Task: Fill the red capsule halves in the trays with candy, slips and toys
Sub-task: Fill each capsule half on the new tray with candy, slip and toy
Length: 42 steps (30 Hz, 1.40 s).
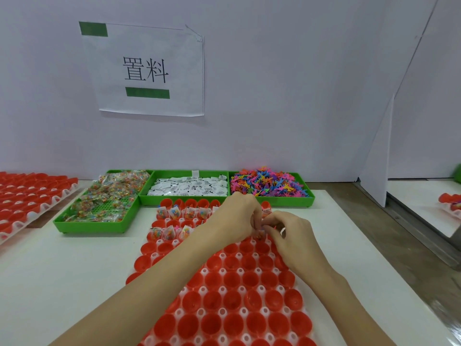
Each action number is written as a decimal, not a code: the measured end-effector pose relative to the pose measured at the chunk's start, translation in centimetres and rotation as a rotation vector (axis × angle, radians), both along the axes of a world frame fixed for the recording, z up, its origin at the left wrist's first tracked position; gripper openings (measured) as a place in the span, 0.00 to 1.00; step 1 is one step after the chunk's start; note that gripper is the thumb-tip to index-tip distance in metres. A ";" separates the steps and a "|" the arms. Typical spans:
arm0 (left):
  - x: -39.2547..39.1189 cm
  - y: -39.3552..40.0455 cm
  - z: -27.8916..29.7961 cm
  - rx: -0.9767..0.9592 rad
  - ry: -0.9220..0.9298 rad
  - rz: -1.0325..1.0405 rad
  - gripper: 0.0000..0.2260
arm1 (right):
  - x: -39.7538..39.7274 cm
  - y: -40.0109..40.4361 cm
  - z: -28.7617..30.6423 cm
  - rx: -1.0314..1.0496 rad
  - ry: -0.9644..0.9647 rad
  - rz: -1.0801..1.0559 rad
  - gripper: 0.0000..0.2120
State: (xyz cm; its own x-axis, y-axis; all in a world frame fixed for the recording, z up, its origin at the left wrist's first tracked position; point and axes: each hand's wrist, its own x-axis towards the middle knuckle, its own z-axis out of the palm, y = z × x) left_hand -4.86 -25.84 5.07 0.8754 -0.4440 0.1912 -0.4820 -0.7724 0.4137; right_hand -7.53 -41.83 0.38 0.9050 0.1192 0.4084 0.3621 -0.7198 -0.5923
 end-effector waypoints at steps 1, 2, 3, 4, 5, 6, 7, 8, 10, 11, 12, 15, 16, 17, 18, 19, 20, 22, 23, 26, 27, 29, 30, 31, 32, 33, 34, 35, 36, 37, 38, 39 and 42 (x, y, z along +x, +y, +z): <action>0.0 -0.1 -0.1 -0.005 -0.018 0.011 0.03 | 0.0 -0.1 0.0 -0.026 -0.009 0.013 0.08; -0.1 -0.1 -0.2 -0.008 -0.035 0.016 0.03 | -0.1 -0.1 0.0 -0.057 -0.016 0.025 0.08; 0.0 -0.1 -0.3 -0.010 -0.047 0.015 0.03 | 0.0 -0.2 0.0 -0.088 -0.023 0.031 0.08; 0.0 -0.1 -0.4 -0.011 -0.054 0.014 0.02 | 0.0 -0.2 0.0 -0.119 -0.030 0.032 0.08; 0.0 -0.2 -0.4 -0.009 -0.054 0.013 0.02 | 0.1 -0.1 0.0 -0.151 -0.038 0.033 0.08; -0.1 -0.2 -0.4 -0.003 -0.049 0.013 0.03 | 0.2 0.0 0.0 -0.180 -0.044 0.036 0.08; -0.1 -0.2 -0.4 0.005 -0.042 0.016 0.03 | 0.2 0.3 0.0 -0.203 -0.047 0.042 0.08; -0.1 -0.2 -0.4 0.009 -0.037 0.021 0.03 | 0.3 0.5 -0.1 -0.215 -0.044 0.045 0.08; -0.1 -0.1 -0.3 -0.004 -0.028 0.038 0.02 | 0.3 0.8 -0.1 -0.200 -0.032 0.040 0.09; -0.1 0.0 -0.3 -0.014 -0.025 0.044 0.02 | 0.3 0.7 0.0 -0.178 -0.025 0.037 0.10; 0.0 0.0 -0.3 -0.019 -0.023 0.047 0.02 | 0.2 0.6 0.1 -0.148 -0.019 0.037 0.10; 0.0 0.0 -0.2 -0.007 -0.024 0.039 0.02 | -0.1 0.0 0.4 -0.067 0.017 0.033 0.08; 0.0 -0.1 -0.1 0.000 -0.025 0.033 0.02 | -0.1 -0.1 0.4 -0.059 0.026 0.029 0.08; 0.0 -0.2 -0.1 0.010 -0.025 0.025 0.01 | -0.1 -0.2 0.4 -0.060 0.031 0.024 0.08; 0.1 -0.2 0.0 0.020 -0.022 0.017 0.02 | -0.1 -0.2 0.3 -0.063 0.036 0.017 0.08; 0.2 -0.2 0.1 0.030 -0.016 0.008 0.02 | -0.1 -0.2 0.3 -0.065 0.043 0.010 0.08; 0.3 -0.1 0.1 0.038 -0.009 -0.002 0.03 | -0.1 -0.1 0.3 -0.063 0.049 0.006 0.08; 0.6 0.1 0.2 0.053 0.002 -0.020 0.04 | 0.0 0.0 0.2 -0.039 0.058 -0.004 0.08; 0.6 0.1 0.2 0.059 0.004 -0.026 0.04 | 0.1 0.0 0.2 -0.017 0.061 -0.011 0.09; 0.6 0.1 0.2 0.058 -0.017 -0.035 0.03 | 0.1 -0.2 0.1 0.058 0.068 -0.019 0.10; 0.6 0.1 0.2 0.053 -0.027 -0.038 0.02 | 0.1 -0.4 0.2 0.079 0.076 -0.011 0.10; 0.6 0.3 0.3 0.048 -0.038 -0.053 0.02 | 0.1 -0.6 0.2 0.097 0.090 0.014 0.09; 0.6 0.4 0.4 0.045 -0.040 -0.063 0.02 | 0.1 -0.7 0.3 0.095 0.091 0.021 0.08; 0.6 0.7 0.4 0.035 -0.038 -0.070 0.02 | 0.1 -0.9 0.3 0.093 0.088 0.020 0.07; 0.6 1.0 0.5 0.018 -0.038 -0.071 0.02 | 0.1 -0.9 0.3 0.097 0.082 0.011 0.05; 0.5 1.3 0.6 -0.004 -0.046 -0.065 0.02 | 0.1 -1.1 0.4 0.107 0.074 -0.003 0.03; 0.5 1.8 0.6 -0.028 -0.067 -0.049 0.03 | 0.1 -1.2 0.4 0.123 0.068 -0.015 0.02; 0.4 2.3 0.7 -0.056 -0.092 -0.024 0.03 | 0.1 -1.4 0.5 0.139 0.064 -0.025 0.02; 0.4 3.0 0.6 -0.090 -0.115 0.012 0.04 | 0.1 -1.6 0.5 0.153 0.060 -0.031 0.02; 0.5 3.8 0.5 -0.123 -0.138 0.059 0.05 | 0.0 -1.8 0.5 0.164 0.055 -0.036 0.03; 0.6 5.0 0.4 -0.142 -0.166 0.119 0.06 | 0.0 -1.9 0.5 0.175 0.048 -0.039 0.03; 0.8 6.5 0.4 -0.145 -0.201 0.190 0.06 | -0.1 -1.9 0.5 0.184 0.040 -0.041 0.03; 1.8 12.2 -0.2 -0.082 -0.268 0.405 0.07 | -0.3 -1.6 0.7 0.203 0.019 -0.043 0.05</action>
